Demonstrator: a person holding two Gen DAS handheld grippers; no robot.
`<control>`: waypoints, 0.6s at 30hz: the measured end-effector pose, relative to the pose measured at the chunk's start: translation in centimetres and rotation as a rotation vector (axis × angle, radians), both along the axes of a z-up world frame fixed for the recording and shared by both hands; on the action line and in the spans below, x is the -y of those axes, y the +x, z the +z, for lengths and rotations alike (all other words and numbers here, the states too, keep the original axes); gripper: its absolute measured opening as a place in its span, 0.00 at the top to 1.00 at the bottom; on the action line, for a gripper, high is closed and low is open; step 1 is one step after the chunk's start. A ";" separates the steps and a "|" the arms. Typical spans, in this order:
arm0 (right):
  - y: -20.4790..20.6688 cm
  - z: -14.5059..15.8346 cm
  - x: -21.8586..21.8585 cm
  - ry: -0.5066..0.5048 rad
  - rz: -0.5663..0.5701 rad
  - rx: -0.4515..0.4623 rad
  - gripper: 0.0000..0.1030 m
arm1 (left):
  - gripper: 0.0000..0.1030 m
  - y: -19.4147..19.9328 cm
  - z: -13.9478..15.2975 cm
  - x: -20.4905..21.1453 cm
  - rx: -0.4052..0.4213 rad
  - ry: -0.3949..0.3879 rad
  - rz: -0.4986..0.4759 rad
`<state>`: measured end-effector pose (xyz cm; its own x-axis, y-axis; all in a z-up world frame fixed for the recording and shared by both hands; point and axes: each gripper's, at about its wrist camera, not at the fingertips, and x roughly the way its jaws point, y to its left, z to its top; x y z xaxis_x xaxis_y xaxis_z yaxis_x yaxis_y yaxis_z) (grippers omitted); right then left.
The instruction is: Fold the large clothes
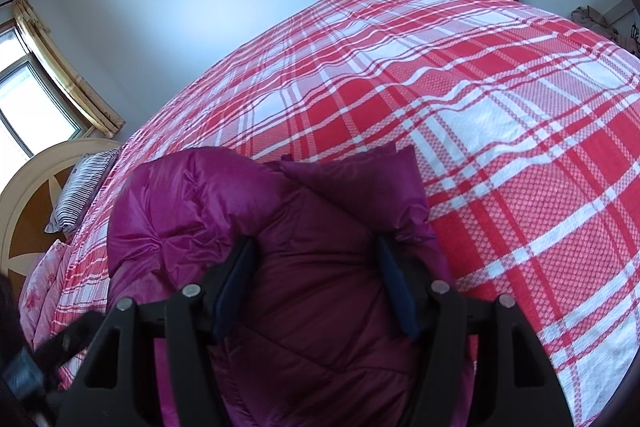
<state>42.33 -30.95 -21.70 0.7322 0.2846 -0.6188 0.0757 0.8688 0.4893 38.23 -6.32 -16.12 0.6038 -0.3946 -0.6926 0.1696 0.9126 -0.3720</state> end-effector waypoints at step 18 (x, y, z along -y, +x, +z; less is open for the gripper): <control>-3.0 2.6 2.8 0.032 0.063 0.062 0.19 | 0.01 -0.1 -3.1 2.5 0.028 0.045 -0.056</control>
